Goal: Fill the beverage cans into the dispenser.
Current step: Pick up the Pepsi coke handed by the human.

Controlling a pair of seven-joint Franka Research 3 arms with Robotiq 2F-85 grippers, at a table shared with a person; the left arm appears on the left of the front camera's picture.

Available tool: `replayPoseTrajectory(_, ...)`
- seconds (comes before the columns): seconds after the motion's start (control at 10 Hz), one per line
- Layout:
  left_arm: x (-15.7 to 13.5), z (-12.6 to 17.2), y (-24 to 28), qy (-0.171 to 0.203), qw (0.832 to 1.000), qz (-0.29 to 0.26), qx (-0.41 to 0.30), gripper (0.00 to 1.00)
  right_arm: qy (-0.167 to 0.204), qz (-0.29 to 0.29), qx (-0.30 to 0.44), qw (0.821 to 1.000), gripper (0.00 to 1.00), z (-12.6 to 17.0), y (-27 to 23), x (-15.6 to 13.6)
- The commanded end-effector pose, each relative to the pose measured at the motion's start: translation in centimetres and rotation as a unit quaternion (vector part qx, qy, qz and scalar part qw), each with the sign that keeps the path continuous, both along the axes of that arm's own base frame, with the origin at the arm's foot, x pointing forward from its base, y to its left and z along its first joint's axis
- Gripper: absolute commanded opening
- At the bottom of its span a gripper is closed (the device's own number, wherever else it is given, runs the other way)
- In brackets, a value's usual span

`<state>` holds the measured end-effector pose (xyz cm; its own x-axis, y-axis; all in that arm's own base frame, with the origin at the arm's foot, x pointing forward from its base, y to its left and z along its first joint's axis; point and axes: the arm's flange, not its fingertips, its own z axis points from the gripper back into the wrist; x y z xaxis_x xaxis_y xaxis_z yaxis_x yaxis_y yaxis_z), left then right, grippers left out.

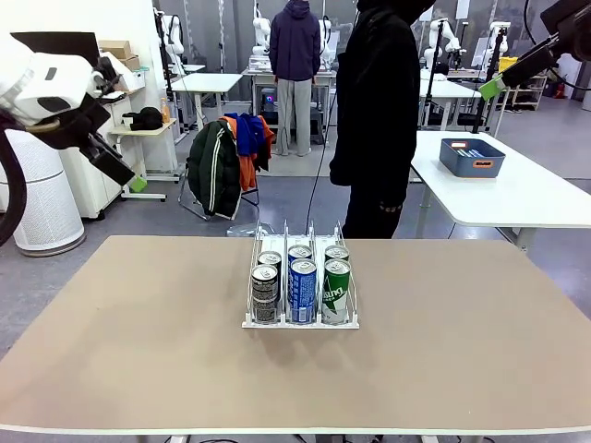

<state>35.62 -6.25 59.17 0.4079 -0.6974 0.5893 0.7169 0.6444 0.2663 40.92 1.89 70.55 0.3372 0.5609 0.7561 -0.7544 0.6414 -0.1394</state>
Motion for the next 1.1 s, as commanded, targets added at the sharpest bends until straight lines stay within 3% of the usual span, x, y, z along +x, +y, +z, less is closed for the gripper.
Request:
replayPoseTrajectory(0.0,-0.8,2.9,0.7,-0.013,0.999,0.011,-0.031,1.0,0.005,0.004,-0.001,1.0,1.0,0.1,0.0,0.1)
replayPoseTrajectory(0.1,-1.1,4.5,1.1,-0.03,0.998,0.014,-0.045,1.0,0.005,0.004,-0.001,1.0,1.0,0.1,0.0,0.1)
replayPoseTrajectory(0.4,-1.3,8.5,1.6,-0.037,0.994,0.015,-0.102,1.0,0.005,0.004,-0.001,1.0,1.0,0.1,0.0,0.1)
replayPoseTrajectory(0.8,-2.0,9.1,1.0,-0.029,0.992,-0.006,-0.121,1.0,0.005,0.004,-0.001,1.0,1.0,0.1,0.0,0.1)
replayPoseTrajectory(1.0,-1.8,9.5,1.1,-0.041,0.993,0.018,-0.11,1.0,0.005,0.004,-0.001,1.0,1.0,0.1,0.0,0.1)
